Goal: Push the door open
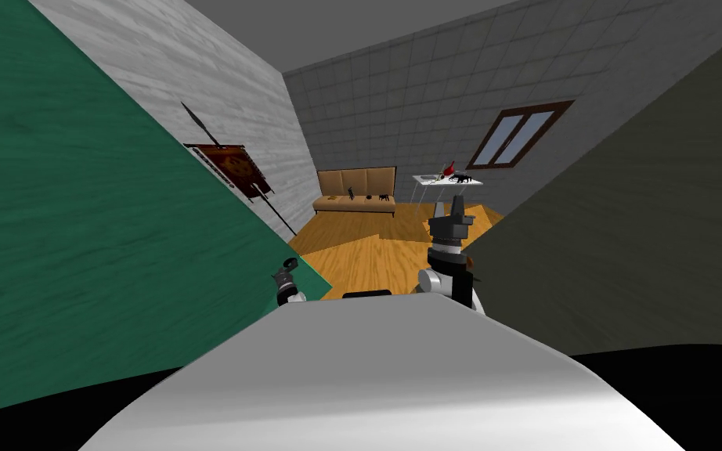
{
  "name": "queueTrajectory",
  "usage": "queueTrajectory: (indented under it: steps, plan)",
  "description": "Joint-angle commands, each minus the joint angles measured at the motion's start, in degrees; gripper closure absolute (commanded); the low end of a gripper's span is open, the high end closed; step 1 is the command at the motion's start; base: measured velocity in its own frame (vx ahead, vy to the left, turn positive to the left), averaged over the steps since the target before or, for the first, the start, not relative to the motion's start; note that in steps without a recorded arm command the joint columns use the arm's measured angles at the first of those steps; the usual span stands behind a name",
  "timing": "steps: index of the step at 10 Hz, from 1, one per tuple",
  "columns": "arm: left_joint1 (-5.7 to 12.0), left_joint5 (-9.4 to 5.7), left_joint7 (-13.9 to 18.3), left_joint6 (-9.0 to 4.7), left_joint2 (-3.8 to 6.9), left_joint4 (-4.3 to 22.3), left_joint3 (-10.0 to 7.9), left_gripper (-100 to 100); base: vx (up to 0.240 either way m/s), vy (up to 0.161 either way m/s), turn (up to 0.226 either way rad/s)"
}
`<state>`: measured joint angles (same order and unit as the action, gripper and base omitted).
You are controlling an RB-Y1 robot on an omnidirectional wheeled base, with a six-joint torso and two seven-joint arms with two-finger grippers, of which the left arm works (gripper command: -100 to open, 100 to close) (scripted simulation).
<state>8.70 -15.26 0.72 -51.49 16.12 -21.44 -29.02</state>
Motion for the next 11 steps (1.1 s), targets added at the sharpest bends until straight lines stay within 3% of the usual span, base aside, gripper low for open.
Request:
queueTrajectory:
  steps: [1, 8, 9, 11]
  plan:
    - [-0.14, -0.07, 0.43, -0.36, 1.00, 0.63, -0.95, 100, 0.187, -0.046, 0.132]
    - [-0.13, 0.22, 1.36, -0.98, 2.03, 2.05, -2.39, 100, 0.140, -0.015, 0.057]
    - [0.11, 0.16, 1.56, -1.66, 2.44, 3.60, -2.44, 100, 0.033, 0.005, 0.029]
    - [-0.17, -0.85, 0.93, -1.74, 2.78, 3.83, -3.96, 100, 0.174, 0.015, 0.044]
